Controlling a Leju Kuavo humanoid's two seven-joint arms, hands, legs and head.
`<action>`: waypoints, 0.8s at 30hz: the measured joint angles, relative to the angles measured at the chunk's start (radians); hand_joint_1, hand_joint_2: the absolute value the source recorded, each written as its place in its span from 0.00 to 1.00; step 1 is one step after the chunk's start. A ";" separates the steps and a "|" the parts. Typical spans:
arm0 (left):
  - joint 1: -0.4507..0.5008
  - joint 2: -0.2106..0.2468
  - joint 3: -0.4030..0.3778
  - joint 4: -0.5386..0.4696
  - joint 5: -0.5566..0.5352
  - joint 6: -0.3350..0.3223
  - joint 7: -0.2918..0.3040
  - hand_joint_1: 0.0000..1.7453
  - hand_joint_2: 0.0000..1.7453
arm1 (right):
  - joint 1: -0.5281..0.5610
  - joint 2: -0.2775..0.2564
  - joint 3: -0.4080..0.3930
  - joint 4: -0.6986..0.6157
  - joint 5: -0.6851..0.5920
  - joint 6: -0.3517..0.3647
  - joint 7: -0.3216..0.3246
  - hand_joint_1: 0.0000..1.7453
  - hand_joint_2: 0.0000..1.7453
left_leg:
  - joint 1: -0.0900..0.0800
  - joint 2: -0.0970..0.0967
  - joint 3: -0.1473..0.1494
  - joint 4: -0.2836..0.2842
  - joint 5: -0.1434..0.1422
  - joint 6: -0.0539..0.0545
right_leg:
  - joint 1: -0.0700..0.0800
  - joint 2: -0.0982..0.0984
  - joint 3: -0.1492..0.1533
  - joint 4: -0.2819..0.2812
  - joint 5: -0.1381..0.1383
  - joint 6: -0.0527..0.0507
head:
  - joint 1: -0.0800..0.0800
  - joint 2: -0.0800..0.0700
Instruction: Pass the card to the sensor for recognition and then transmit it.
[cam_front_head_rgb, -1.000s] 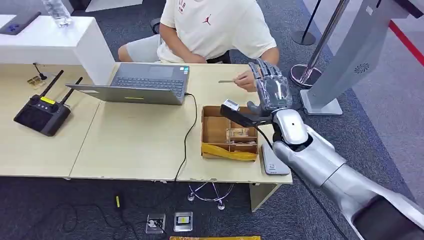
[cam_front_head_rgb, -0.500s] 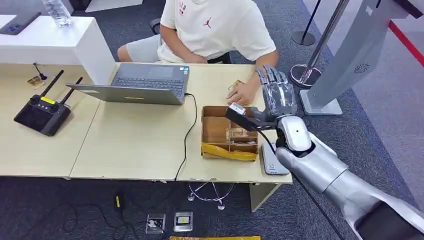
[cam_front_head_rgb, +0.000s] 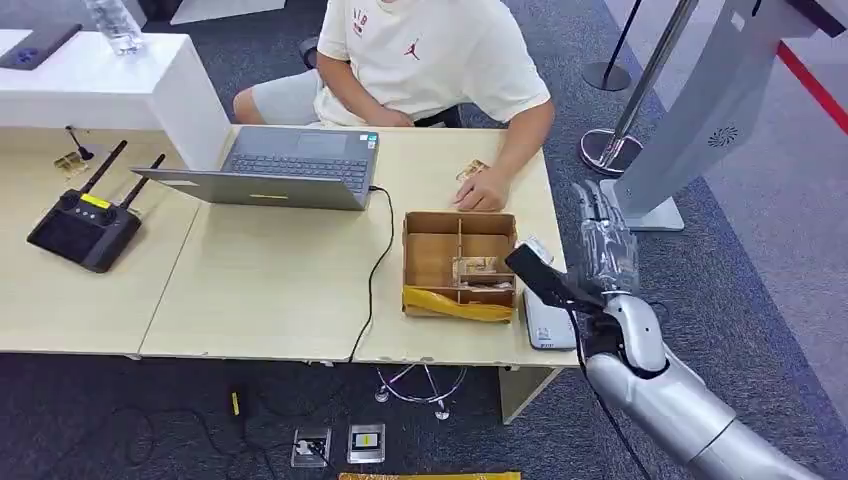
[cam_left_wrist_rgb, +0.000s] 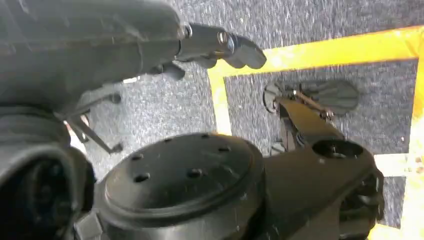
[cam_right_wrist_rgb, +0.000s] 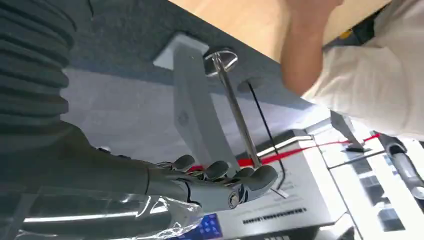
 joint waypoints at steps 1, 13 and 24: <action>0.000 0.000 0.000 0.000 0.000 0.000 0.000 0.00 0.00 | 0.034 -0.013 -0.026 -0.017 -0.015 -0.006 -0.012 0.00 1.00 | 0.000 0.000 0.000 0.000 0.000 0.000 | 0.000 0.000 0.000 0.000 0.000 0.000 | 0.000 0.000; 0.004 0.000 0.000 0.005 -0.001 0.000 -0.001 0.00 0.00 | 0.270 -0.068 -0.215 -0.148 -0.015 0.018 -0.045 0.00 1.00 | 0.000 0.001 0.000 0.000 -0.001 -0.001 | 0.000 0.001 0.000 0.000 0.000 0.000 | 0.000 0.000; 0.003 0.000 0.000 0.005 -0.011 0.000 0.000 0.00 0.00 | 0.389 -0.076 -0.283 -0.200 0.036 0.125 -0.031 0.00 1.00 | 0.000 0.001 0.000 0.000 -0.001 -0.001 | 0.000 0.002 0.000 0.000 0.000 0.000 | 0.000 0.000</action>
